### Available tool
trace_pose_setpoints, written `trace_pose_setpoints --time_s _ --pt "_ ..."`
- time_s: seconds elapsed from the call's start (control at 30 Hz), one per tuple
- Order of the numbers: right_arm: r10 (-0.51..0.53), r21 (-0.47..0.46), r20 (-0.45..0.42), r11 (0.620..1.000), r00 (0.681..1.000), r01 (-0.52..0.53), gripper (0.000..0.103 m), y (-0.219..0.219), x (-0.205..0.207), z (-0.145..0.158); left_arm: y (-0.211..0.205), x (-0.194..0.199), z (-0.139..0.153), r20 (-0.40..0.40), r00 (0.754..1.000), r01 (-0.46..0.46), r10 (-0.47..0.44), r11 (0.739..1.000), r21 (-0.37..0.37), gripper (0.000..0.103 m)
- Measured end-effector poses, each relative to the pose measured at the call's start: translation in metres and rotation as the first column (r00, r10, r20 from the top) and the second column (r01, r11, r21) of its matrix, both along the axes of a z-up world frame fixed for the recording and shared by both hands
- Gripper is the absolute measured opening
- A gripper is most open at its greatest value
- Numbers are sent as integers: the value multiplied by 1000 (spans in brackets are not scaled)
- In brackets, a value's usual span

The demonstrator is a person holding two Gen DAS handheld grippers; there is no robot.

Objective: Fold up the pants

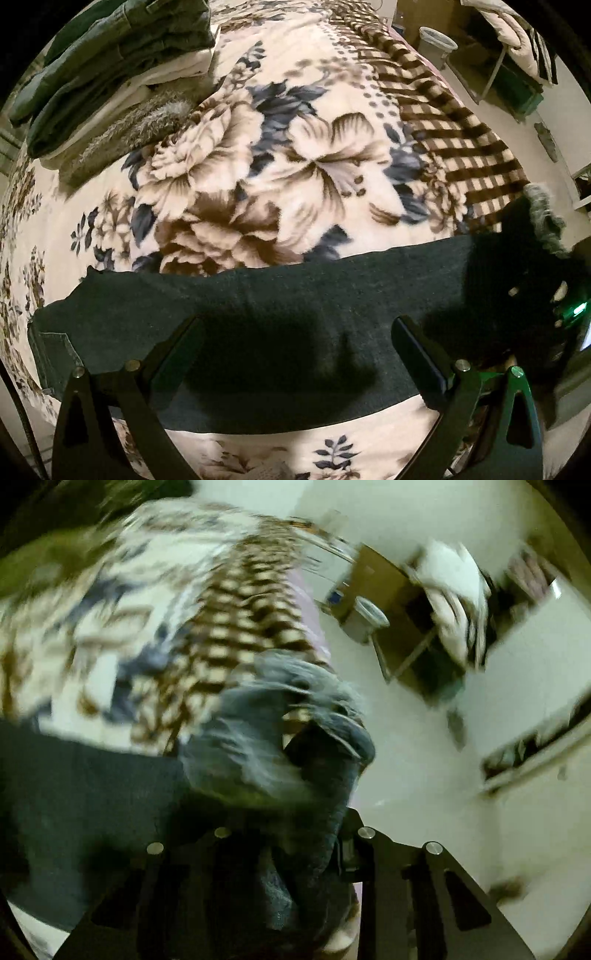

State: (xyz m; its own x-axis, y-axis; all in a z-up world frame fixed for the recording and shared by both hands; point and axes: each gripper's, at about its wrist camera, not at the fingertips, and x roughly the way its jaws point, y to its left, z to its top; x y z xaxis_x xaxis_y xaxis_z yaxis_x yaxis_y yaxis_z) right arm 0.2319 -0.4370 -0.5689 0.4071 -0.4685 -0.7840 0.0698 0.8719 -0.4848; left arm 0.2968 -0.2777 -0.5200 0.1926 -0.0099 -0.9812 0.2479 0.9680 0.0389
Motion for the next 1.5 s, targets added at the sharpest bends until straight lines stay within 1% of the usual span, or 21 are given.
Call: trace_pose_setpoints --time_s 0.1,0.2,0.27,0.33,0.37,0.47,0.57,0.6,0.7,0.77,0.83,0.87,0.93,0.97,1.03,1.1,1.17,1.27,1.33,1.4,1.5 --pt "68 -41 -39 997 997 -69 36 11 -1 -13 4 2 -1 5 1000 -3 3 1000 9 103" --pt "128 -145 -62 980 990 -136 37 20 -2 -24 7 3 -3 2 1000 -10 10 1000 16 103" --pt "185 -292 -100 934 978 -207 41 32 -2 -35 8 4 -4 0 1000 -14 14 1000 17 103" --pt "243 -432 -162 854 956 -290 44 46 -4 -51 10 4 -4 1 1000 -15 15 1000 18 103" --pt "262 -465 -180 827 948 -316 44 51 -5 -55 12 3 -4 1 1000 -16 16 1000 17 103" --pt "285 -496 -204 795 936 -350 44 55 -7 -63 15 4 -1 3 1000 -22 22 1000 12 103" --pt "306 -580 -219 723 927 -376 45 62 -8 -68 21 4 3 2 999 -34 34 999 -4 103" --pt "322 -596 -232 698 918 -396 46 67 -10 -68 22 4 5 2 999 -35 35 999 -8 103" --pt "420 -568 -257 663 870 -487 46 89 -27 -61 27 5 12 5 999 -39 39 999 -24 103" --pt "507 -453 -268 684 819 -572 51 104 -42 -50 31 6 17 2 999 -45 45 998 -39 103" --pt "567 -399 -268 670 778 -626 61 114 -61 -41 34 7 21 1 999 -51 51 997 -51 103" --pt "590 -385 -257 664 766 -641 62 117 -69 -34 35 7 23 2 999 -52 53 997 -55 103" --pt "581 -403 -214 680 786 -612 70 118 -75 -16 37 8 27 9 999 -53 54 997 -64 103" --pt "558 -404 -192 705 807 -583 74 112 -72 -7 38 9 28 9 998 -55 56 996 -69 103" --pt "496 -407 -131 762 858 -503 75 96 -63 14 39 10 30 8 998 -62 63 995 -83 103" --pt "422 -351 -109 831 900 -432 81 75 -47 24 39 12 30 5 998 -64 65 994 -88 103" --pt "350 -243 -183 889 919 -388 81 55 -27 9 38 13 29 1 998 -66 67 993 -95 103" --pt "318 -73 -324 931 891 -359 79 31 -11 -23 36 14 28 -2 998 -64 64 993 -97 103" --pt "362 -12 -325 922 874 -386 78 34 -8 -22 35 13 29 -2 998 -59 60 993 -99 103" --pt "439 11 -305 889 845 -458 78 46 -13 -13 35 11 29 -2 999 -54 55 993 -103 103" --pt "507 -56 -325 833 799 -551 78 65 -18 -20 36 9 27 -6 998 -55 55 993 -100 103"
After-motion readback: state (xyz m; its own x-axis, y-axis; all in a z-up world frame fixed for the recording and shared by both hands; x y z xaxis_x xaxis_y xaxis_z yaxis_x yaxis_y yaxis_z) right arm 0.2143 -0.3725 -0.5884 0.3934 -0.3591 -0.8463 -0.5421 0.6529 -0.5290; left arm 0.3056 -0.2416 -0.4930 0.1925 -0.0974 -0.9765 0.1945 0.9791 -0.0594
